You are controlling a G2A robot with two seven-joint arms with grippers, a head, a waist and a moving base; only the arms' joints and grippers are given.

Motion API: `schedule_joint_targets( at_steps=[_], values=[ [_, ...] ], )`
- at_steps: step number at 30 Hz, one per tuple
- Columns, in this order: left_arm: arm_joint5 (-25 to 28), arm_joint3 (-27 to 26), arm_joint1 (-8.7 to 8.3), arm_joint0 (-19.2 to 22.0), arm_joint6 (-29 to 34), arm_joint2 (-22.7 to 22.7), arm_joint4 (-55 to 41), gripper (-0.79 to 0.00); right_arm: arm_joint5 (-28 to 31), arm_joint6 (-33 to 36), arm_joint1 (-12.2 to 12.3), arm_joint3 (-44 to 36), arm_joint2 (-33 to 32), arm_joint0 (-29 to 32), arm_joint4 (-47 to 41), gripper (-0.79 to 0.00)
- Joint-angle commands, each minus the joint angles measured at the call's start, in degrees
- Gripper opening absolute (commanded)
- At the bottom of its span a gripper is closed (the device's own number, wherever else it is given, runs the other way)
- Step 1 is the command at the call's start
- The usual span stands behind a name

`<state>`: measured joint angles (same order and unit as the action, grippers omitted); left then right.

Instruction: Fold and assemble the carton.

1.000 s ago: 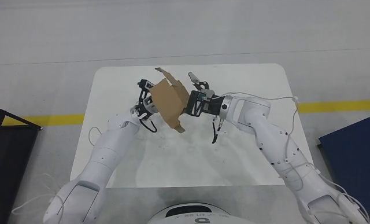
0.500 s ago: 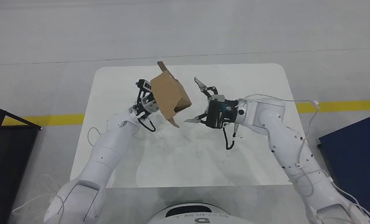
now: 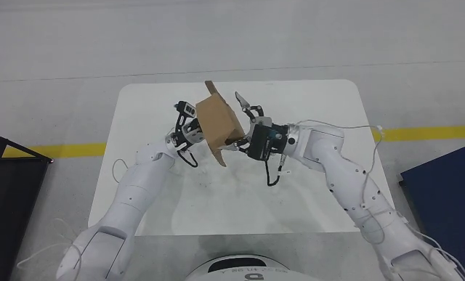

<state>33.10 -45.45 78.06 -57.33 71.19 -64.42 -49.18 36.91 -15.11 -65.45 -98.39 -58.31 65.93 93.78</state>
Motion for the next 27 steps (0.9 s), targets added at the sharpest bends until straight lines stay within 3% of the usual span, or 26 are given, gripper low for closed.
schedule_joint_targets(
  at_steps=[1, 8, 19, 20, 22, 27],
  values=[
    [-0.2, 0.0, 0.01, 0.0, 0.2, 0.0, 0.1, -0.785, -2.0, 3.1, -0.3, 0.2, 1.1, -0.6, 1.3, 0.0],
    [-0.5, 0.4, -0.03, 0.2, 0.5, -0.5, -0.1, -0.785, -3.7, 3.7, -0.6, 0.0, 1.3, -0.9, -0.2, 0.0],
    [2.3, 0.6, -1.01, 0.9, -2.3, -4.9, -0.6, -0.785, 4.4, -7.5, 1.2, -2.6, -6.0, 3.7, -4.8, 0.0],
    [2.8, 0.4, -1.17, 1.0, -2.8, -5.4, -0.2, -0.785, 5.4, -7.9, 1.3, -3.1, -6.0, 3.9, -4.3, -0.012],
    [3.8, -0.1, -1.47, 1.2, -3.8, -6.5, 0.1, -0.785, 7.1, -7.8, 1.4, -3.7, -5.5, 4.0, -3.0, -0.123],
    [5.4, -0.3, -2.18, 1.9, -5.4, -8.5, 1.8, -0.785, 9.4, -5.2, 1.1, -4.3, -1.6, 2.5, -0.8, -0.212]
  ],
)
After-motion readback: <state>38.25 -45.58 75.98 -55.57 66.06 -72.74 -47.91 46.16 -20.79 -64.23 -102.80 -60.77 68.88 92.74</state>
